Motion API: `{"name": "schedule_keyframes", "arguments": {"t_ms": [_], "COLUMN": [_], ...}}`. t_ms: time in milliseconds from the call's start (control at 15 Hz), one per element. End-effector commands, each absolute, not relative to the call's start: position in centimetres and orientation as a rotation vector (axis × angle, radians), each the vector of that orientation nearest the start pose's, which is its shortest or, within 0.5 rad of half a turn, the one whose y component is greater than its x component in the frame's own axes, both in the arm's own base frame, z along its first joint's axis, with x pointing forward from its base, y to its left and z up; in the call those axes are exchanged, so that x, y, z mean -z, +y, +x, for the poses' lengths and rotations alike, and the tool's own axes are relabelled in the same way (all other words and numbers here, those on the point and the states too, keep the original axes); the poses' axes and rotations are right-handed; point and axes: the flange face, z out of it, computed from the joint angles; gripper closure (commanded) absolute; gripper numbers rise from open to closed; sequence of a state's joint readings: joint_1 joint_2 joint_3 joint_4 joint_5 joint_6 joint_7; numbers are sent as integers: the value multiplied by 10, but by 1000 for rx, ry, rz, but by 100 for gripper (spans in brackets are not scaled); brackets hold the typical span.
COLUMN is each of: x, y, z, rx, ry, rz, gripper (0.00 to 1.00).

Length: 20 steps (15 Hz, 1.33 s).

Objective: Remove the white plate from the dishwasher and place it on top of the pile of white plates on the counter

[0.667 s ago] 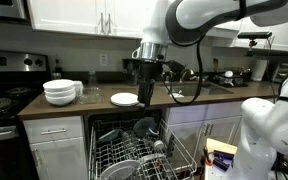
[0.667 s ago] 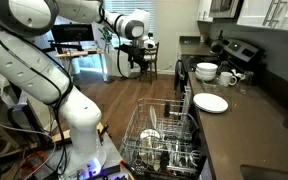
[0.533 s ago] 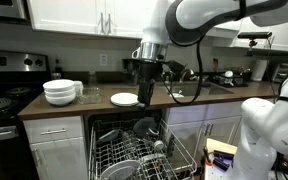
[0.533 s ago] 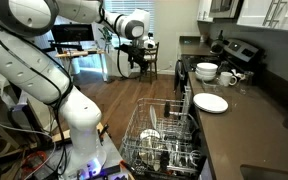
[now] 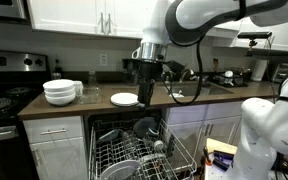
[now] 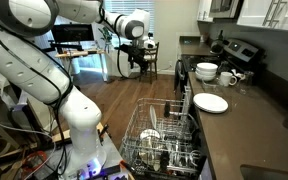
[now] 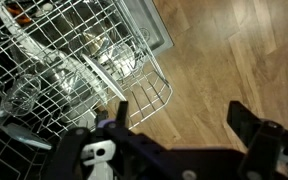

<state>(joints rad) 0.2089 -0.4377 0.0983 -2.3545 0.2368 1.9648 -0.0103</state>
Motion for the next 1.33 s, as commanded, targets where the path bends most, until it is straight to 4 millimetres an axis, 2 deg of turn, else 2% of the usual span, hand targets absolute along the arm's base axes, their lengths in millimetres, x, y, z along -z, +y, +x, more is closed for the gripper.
{"name": "schedule_keyframes", "arguments": {"t_ms": [0,267,600,1000,1267], "x": [-462,-400,-328,-264,-234], "y": [150,152,158,168,170], "z": [418,439,463,488,502], "rx": [-75,-251,-397,-426,-375], "ry": [-389,-589,-950,-1124,-1181], "rz": [-2937,-2907,-2822,-2893,-2942], "gripper": [0,0,0,0,0]}}
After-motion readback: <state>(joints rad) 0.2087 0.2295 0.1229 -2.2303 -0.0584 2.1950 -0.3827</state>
